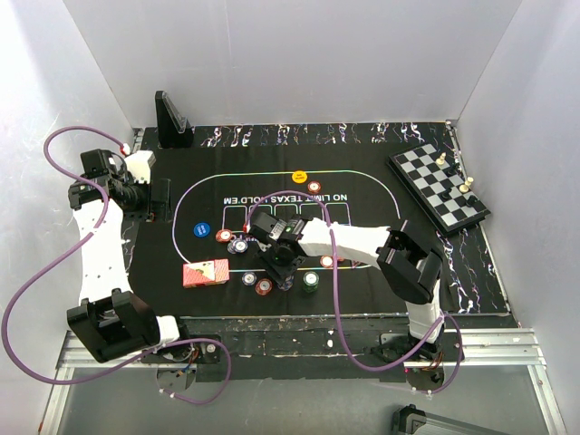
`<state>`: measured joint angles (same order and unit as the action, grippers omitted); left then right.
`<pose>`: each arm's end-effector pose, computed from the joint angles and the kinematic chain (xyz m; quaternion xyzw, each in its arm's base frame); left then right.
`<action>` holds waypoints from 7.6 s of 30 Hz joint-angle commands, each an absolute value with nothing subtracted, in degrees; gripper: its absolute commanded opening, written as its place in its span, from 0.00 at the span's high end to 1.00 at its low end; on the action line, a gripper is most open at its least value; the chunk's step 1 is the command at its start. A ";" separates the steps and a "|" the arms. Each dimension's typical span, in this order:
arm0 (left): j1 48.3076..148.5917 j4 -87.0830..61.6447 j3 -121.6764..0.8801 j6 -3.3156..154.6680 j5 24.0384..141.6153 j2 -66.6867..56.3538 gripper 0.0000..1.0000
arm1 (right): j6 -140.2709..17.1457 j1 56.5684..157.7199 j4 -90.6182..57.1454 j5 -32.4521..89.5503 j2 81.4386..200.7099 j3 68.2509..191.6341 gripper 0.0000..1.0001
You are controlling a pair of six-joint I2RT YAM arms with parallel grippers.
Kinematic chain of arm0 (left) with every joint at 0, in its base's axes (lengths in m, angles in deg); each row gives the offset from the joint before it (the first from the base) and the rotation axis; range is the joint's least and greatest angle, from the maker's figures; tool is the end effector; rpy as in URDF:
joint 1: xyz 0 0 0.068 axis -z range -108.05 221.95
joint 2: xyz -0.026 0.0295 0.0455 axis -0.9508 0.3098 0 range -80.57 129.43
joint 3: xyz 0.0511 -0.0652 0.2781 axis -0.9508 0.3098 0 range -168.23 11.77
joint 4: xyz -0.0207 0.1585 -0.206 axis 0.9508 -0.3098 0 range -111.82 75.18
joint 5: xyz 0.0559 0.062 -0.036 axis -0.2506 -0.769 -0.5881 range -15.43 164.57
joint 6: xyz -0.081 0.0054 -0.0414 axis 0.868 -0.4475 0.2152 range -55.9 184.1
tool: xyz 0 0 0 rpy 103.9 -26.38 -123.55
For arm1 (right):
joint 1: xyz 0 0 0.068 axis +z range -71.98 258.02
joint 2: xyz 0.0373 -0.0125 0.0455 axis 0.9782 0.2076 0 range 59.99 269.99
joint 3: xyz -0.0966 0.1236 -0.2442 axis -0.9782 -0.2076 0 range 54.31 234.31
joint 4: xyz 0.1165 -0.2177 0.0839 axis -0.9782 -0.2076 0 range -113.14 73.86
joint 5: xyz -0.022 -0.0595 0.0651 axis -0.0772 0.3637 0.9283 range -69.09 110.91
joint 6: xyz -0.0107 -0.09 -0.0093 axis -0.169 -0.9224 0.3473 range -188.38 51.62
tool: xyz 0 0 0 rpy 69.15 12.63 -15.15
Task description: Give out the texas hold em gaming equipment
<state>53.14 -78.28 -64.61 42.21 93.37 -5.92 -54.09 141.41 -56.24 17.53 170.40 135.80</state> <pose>0.2540 0.0586 0.3195 0.0655 0.9553 -0.0647 0.2810 0.1910 0.3704 0.1670 -0.4035 0.8962 0.0916 0.1600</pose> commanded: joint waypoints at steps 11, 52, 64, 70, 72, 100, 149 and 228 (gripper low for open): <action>52.88 -78.54 -66.45 41.77 92.76 -7.97 0.00 | -53.17 141.56 -54.64 19.42 170.38 134.03 0.84; 52.79 -78.72 -67.94 41.24 94.25 -3.67 0.00 | -47.90 104.30 -64.04 4.29 191.64 173.04 0.99; 52.79 -78.72 -68.03 41.42 93.55 -3.14 0.00 | -48.69 103.42 -66.41 8.08 200.62 181.85 0.50; 52.70 -78.81 -66.98 41.77 94.08 -4.28 0.00 | -46.67 103.94 -63.61 4.83 190.71 171.58 0.16; 52.79 -78.72 -66.46 41.77 94.08 -4.98 0.00 | -46.84 104.56 -62.37 3.42 187.19 168.49 0.15; 52.79 -79.69 -64.69 42.12 94.52 -10.00 0.00 | -48.78 140.06 -63.07 21.17 168.54 141.85 0.09; 52.79 -79.16 -65.05 41.33 93.46 -10.17 0.00 | -46.14 141.74 -63.16 25.57 180.32 142.29 0.57; 52.79 -79.86 -66.89 40.98 92.76 -9.82 0.00 | -46.23 141.47 -67.47 15.20 183.40 149.06 0.75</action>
